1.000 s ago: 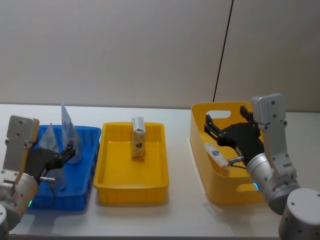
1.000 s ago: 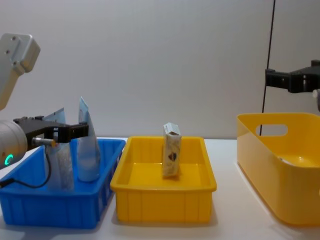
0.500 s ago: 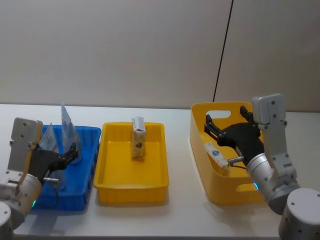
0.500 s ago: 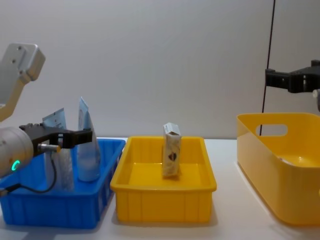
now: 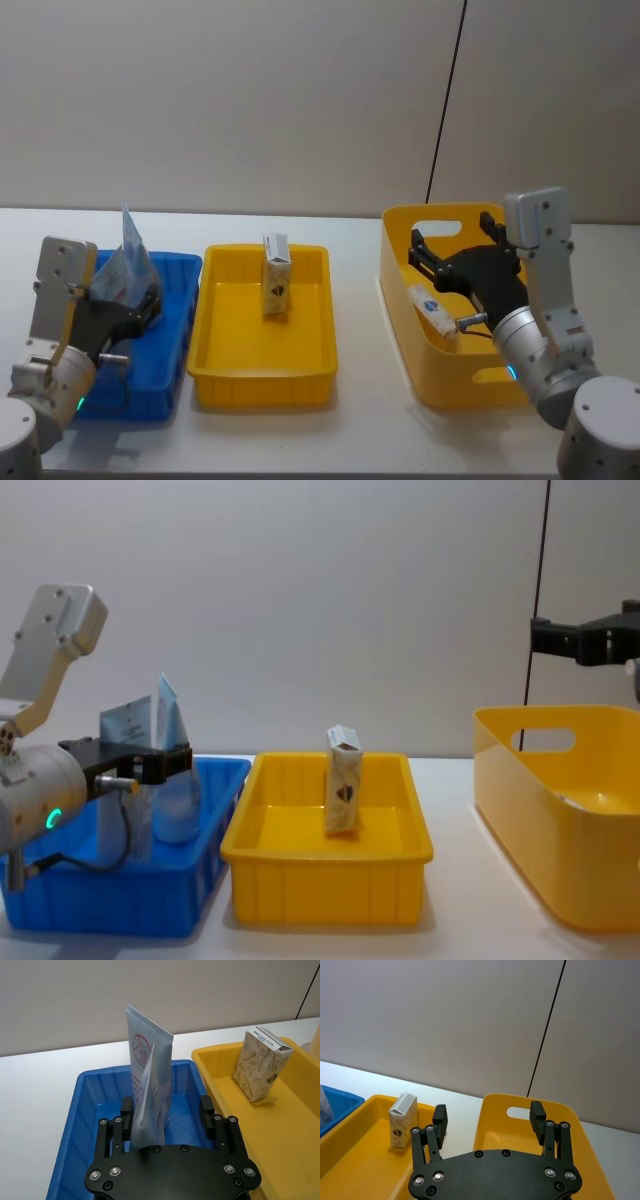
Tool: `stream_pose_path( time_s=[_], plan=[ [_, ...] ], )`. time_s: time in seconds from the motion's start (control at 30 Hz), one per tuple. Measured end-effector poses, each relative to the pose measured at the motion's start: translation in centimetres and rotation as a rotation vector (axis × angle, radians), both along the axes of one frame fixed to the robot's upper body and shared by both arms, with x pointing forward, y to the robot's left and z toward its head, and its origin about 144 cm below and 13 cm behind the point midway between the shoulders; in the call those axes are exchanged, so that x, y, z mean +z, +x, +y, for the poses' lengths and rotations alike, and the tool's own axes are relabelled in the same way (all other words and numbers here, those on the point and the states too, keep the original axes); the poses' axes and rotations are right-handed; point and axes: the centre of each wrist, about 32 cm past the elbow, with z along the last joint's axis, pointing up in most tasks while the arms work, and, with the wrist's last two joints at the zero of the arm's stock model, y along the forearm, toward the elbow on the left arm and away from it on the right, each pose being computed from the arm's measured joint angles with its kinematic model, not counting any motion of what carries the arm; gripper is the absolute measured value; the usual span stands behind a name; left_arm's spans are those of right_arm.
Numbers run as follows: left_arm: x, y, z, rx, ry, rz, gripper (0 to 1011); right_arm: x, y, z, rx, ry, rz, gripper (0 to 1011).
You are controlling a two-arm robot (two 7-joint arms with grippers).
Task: Bimanual collaborative sorting of washing and personal care products
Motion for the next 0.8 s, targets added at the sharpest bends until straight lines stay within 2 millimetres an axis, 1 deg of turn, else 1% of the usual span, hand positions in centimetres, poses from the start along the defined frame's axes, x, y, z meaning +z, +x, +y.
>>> stream_pose_path(
  time_s=[0.1, 0.13, 0.17, 0.27, 0.33, 0.37, 0.4, 0.43, 0.5, 0.53, 0.57, 0.8],
  plan=[
    [-0.15, 0.1, -0.13, 0.001, -0.004, 0.003, 730, 0.0, 0.0, 0.0, 0.0, 0.0, 0.0, 1004],
    [-0.18, 0.1, -0.14, 0.001, -0.004, 0.003, 682, 0.0, 0.0, 0.0, 0.0, 0.0, 0.0, 1004],
    [-0.21, 0.12, -0.18, 0.002, -0.006, 0.004, 664, 0.0, 0.0, 0.0, 0.0, 0.0, 0.0, 1004],
    [-0.33, 0.16, -0.24, 0.003, -0.008, 0.006, 565, 0.0, 0.0, 0.0, 0.0, 0.0, 0.0, 1004],
    [-0.38, 0.17, -0.25, 0.005, -0.01, 0.007, 477, 0.0, 0.0, 0.0, 0.0, 0.0, 0.0, 1004],
    [-0.43, 0.17, -0.24, 0.006, -0.011, 0.007, 458, 0.0, 0.0, 0.0, 0.0, 0.0, 0.0, 1004],
    [-0.47, 0.16, -0.24, 0.007, -0.011, 0.008, 393, 0.0, 0.0, 0.0, 0.0, 0.0, 0.0, 1004],
    [-0.49, 0.15, -0.24, 0.007, -0.011, 0.009, 393, 0.0, 0.0, 0.0, 0.0, 0.0, 0.0, 1004],
    [-0.58, 0.12, -0.19, 0.009, -0.013, 0.01, 313, 0.0, 0.0, 0.0, 0.0, 0.0, 0.0, 1004],
    [-0.59, 0.12, -0.18, 0.01, -0.013, 0.01, 299, 0.0, 0.0, 0.0, 0.0, 0.0, 0.0, 1004],
    [-0.65, 0.08, -0.15, 0.011, -0.014, 0.01, 262, 0.0, 0.0, 0.0, 0.0, 0.0, 0.0, 1004],
    [-0.9, -0.08, 0.05, 0.013, -0.015, 0.012, 219, 0.0, 0.0, 0.0, 0.0, 0.0, 0.0, 1004]
  ],
)
